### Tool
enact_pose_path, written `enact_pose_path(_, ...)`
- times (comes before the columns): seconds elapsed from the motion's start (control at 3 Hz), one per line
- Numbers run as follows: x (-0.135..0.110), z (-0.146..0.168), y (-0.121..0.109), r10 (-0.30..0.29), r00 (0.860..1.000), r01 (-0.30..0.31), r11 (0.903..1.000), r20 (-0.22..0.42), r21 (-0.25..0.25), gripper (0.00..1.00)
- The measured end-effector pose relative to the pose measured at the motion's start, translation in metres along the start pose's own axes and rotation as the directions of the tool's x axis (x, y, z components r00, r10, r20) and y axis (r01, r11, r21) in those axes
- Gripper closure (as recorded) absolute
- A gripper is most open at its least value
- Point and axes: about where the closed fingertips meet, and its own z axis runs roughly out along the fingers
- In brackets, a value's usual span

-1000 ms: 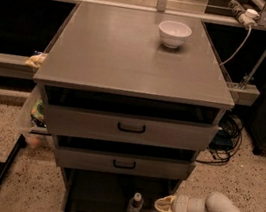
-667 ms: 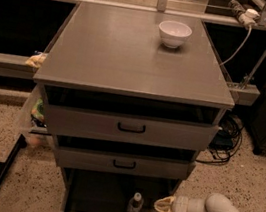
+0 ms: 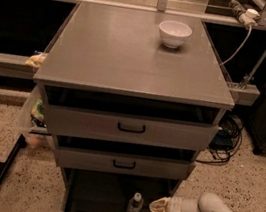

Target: Pick blue plastic bottle from bottom drawer and place on counter

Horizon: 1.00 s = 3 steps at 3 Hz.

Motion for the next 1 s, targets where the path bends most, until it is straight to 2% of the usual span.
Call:
enact_pose_path(0.67, 0.0, 0.022, -0.003, -0.041, 0.999, 0.042, 0.9989, 0.022, -0.024, 0.12)
enact_pose_path(1.0, 0.0, 0.034, -0.007, -0.06, 0.998, 0.061, 0.9977, 0.035, -0.03, 0.06)
